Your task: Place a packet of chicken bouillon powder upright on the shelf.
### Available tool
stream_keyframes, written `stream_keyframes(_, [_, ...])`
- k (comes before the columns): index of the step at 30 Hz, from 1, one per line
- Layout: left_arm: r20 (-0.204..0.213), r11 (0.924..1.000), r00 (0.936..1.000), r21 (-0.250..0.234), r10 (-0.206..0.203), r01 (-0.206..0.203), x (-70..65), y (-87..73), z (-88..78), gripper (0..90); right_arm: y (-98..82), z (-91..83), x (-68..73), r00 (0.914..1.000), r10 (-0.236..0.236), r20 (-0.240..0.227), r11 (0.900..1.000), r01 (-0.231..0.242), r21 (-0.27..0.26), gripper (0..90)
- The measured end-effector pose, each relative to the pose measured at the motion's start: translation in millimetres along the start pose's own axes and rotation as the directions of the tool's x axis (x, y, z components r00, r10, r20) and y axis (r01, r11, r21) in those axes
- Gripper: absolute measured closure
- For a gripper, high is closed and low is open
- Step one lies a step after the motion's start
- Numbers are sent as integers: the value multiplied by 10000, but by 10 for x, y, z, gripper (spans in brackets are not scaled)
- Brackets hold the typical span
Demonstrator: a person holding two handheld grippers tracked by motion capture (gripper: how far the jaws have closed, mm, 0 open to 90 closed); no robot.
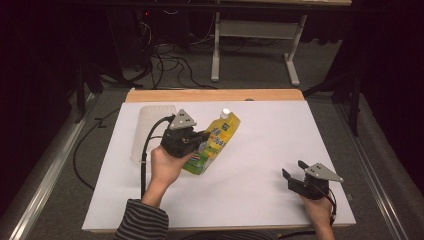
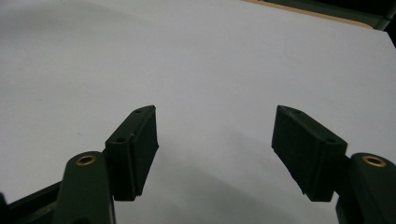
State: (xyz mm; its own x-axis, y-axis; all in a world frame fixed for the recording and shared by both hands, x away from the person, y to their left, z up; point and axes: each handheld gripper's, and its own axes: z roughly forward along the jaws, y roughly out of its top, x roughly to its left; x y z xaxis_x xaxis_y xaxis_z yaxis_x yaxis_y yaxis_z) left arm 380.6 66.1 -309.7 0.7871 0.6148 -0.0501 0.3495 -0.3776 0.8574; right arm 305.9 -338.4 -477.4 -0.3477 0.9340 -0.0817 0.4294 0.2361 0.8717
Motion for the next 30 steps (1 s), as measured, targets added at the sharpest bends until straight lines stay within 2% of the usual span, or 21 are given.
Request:
stream_keyframes(2, [-31,10000,10000,27,52,-52,21,13,-26,892,0,0,-1,10000,0,-4,10000,0,-3,321])
stream_keyframes(7, [-447,9999,9990,-124,4,-10,137,52,-162,892,0,1,0,10000,6,-10,10000,-6,11,321])
stream_keyframes(8, [-645,9998,9979,-217,-44,31,185,62,-223,892,1,1,2,10000,25,1,10000,-25,30,321])
stream_keyframes(9, [-645,9998,9979,-217,-44,31,185,62,-223,892,1,1,2,10000,25,1,10000,-25,30,321])
stream_keyframes(13, [-1308,9998,9913,-157,118,-140,290,83,-350,892,2,4,4,10000,-25,34,10000,25,51,321])
stream_keyframes(15, [-1429,9996,9896,-162,184,-209,307,80,-366,892,2,5,4,10000,-48,27,10000,47,49,321])
stream_keyframes(18, [-1903,9991,9815,-306,217,-280,384,54,-425,892,4,10,3,10000,4,13,9999,-4,118,321])
stream_keyframes(21, [-2194,9995,9753,-166,242,-286,468,37,-459,892,5,12,4,10000,23,4,9999,-23,140,322])
stream_keyframes(22, [-2409,9996,9701,38,278,-277,530,22,-464,892,4,11,8,10000,52,17,9999,-52,157,322])
stream_keyframes(23, [-2409,9996,9701,38,278,-277,530,22,-464,892,4,11,8,10000,52,17,9999,-52,157,322])
stream_keyframes(24, [-2549,9995,9665,182,298,-260,584,-1,-457,892,5,13,4,10000,7,1,9999,-7,162,321])
stream_keyframes(25, [-2549,9995,9665,182,298,-260,584,-1,-457,892,5,13,4,10000,7,1,9999,-7,162,321])
stream_keyframes(26, [-2665,9994,9634,259,287,-226,635,-26,-437,892,5,13,5,10000,12,4,9999,-12,162,322])
stream_keyframes(30, [-2722,9988,9618,458,273,-154,719,-66,-365,892,6,14,1,10000,-33,12,9999,33,143,321])
